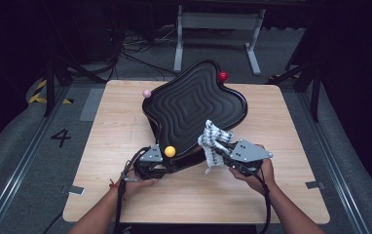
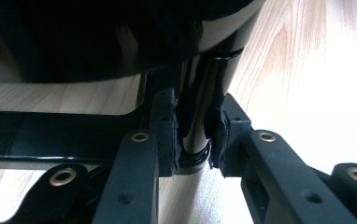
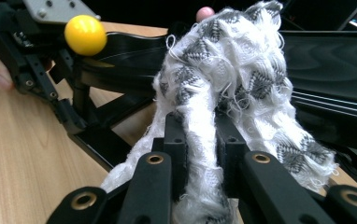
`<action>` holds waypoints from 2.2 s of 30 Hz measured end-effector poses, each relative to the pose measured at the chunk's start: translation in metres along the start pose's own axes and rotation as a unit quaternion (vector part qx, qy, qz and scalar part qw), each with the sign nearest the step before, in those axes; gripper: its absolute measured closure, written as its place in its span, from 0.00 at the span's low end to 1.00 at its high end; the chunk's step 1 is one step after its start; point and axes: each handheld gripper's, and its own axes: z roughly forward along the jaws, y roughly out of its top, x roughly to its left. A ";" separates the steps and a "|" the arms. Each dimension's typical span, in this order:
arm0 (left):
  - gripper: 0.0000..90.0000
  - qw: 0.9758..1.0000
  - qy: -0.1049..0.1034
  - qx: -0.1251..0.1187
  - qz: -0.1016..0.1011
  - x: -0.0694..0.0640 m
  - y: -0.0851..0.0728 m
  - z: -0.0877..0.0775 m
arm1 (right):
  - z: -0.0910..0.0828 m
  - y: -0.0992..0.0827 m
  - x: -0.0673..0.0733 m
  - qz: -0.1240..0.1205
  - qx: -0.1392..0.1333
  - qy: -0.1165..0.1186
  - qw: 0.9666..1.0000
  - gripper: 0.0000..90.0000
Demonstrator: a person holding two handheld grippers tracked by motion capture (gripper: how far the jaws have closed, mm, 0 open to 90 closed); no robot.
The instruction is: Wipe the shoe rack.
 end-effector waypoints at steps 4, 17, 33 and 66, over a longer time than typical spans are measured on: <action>0.82 1.000 0.000 -0.001 0.001 -0.002 0.000 0.001 | 0.008 0.001 0.008 -0.007 0.006 0.011 1.000 0.88; 0.82 1.000 0.003 0.001 0.007 -0.009 0.003 0.006 | 0.030 0.004 0.035 -0.032 0.022 0.047 0.998 0.87; 0.82 1.000 0.009 0.001 0.011 -0.012 0.004 0.007 | 0.043 0.005 0.057 -0.051 0.028 0.074 0.996 0.87; 0.82 1.000 -0.014 0.005 0.022 -0.013 0.007 0.010 | -0.010 -0.018 -0.053 0.079 -0.004 -0.128 0.989 0.87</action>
